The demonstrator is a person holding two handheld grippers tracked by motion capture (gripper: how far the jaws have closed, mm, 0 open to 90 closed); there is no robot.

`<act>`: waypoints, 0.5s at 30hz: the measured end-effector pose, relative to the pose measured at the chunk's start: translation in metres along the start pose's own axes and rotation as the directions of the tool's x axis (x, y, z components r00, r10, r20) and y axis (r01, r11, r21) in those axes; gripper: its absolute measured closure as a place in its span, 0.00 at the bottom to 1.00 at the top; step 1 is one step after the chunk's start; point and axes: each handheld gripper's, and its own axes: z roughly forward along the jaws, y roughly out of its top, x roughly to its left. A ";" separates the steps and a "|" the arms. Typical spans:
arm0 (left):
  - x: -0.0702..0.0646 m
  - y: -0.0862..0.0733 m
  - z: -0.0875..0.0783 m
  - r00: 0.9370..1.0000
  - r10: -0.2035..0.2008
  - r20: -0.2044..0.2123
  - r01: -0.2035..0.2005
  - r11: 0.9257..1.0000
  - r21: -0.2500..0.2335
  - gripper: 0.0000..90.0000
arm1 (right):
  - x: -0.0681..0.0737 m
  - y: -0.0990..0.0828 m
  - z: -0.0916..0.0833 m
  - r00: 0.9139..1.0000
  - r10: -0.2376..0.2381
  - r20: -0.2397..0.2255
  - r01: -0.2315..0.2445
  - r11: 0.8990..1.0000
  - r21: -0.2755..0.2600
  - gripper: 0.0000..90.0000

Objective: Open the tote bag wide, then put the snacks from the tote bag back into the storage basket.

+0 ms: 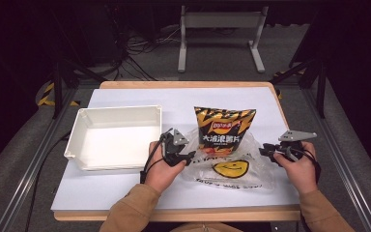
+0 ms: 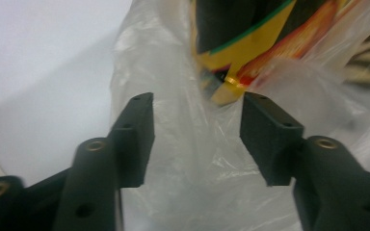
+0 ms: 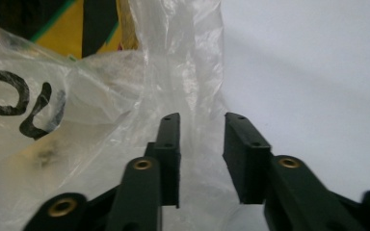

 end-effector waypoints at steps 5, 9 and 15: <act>-0.001 0.008 -0.016 1.000 -0.004 0.015 0.004 0.999 -0.044 0.36 | -0.001 0.004 -0.012 1.000 0.004 0.024 -0.003 0.998 -0.062 0.60; 0.000 0.013 -0.025 1.000 -0.008 0.027 0.010 0.997 -0.076 0.33 | -0.005 0.003 -0.016 1.000 0.026 0.013 -0.024 0.994 -0.106 0.54; 0.005 0.022 -0.041 0.999 -0.002 0.048 0.008 0.992 -0.125 0.31 | -0.008 0.004 -0.023 0.999 0.034 -0.005 -0.034 0.988 -0.152 0.51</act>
